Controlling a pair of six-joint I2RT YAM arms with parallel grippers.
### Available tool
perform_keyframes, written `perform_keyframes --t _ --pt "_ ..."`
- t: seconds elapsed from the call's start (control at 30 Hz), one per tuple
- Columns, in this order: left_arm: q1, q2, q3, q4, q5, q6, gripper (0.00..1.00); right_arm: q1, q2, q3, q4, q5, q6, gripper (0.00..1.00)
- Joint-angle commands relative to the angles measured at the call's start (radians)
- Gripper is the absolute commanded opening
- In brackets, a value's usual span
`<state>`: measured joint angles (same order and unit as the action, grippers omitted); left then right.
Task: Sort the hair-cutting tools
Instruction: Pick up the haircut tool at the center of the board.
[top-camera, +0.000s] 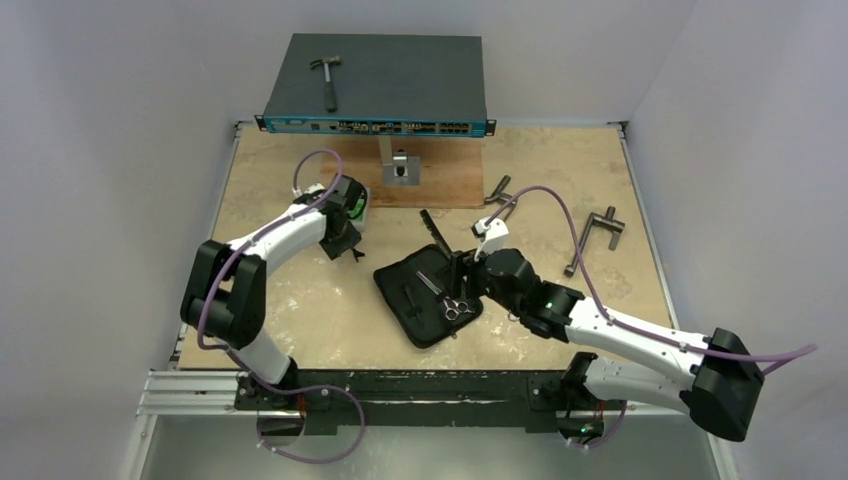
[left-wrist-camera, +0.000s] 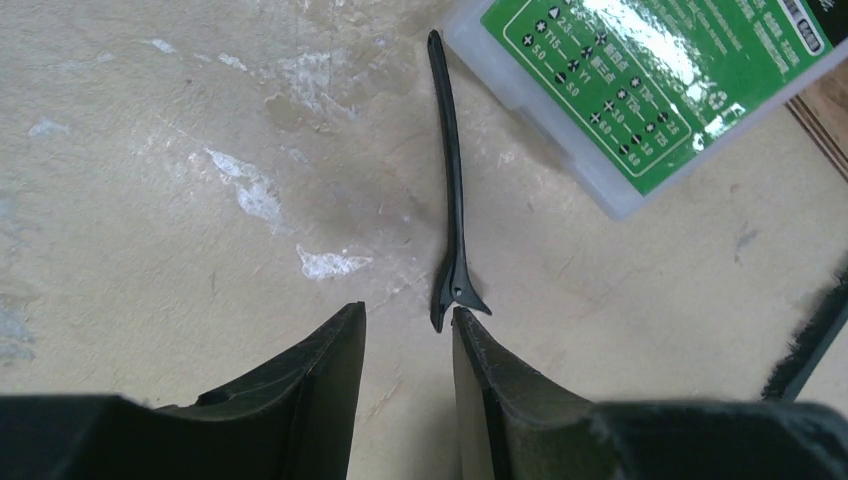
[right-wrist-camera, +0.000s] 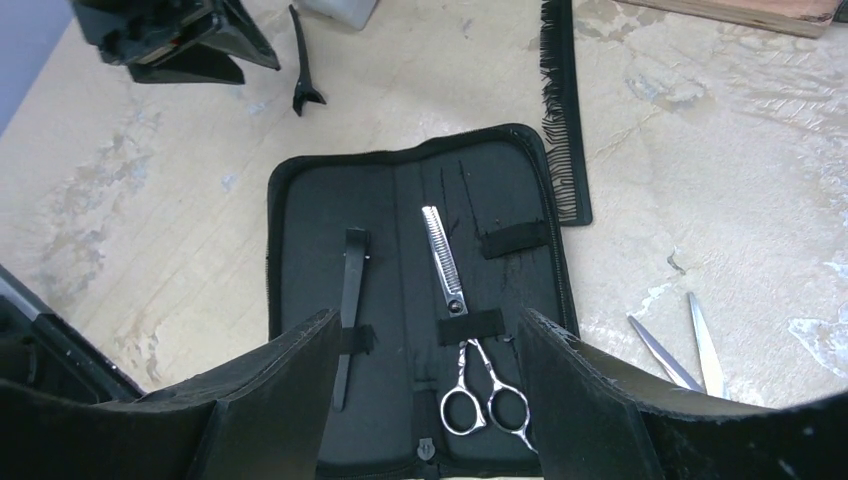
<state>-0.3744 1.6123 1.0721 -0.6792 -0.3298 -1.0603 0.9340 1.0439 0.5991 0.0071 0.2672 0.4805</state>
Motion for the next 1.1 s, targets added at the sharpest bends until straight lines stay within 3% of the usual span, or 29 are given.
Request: perform_keyframes --t 0.0,0.77,0.93,1.07 --pt "0.014 0.051 0.072 -0.02 -0.024 -0.025 0.37 0.001 -0.056 -0.022 0.002 -0.027 0.019 0.64" --pt "0.065 0.172 0.144 -0.03 0.018 -0.038 0.37 0.0 -0.115 -0.031 -0.006 -0.029 0.019 0.65" --pt "0.063 0.113 0.101 0.036 0.042 -0.023 0.46 0.0 -0.128 -0.042 -0.003 -0.025 0.02 0.65" --pt "0.063 0.13 0.123 0.023 0.066 -0.008 0.61 0.0 -0.117 -0.039 0.006 -0.032 0.018 0.65"
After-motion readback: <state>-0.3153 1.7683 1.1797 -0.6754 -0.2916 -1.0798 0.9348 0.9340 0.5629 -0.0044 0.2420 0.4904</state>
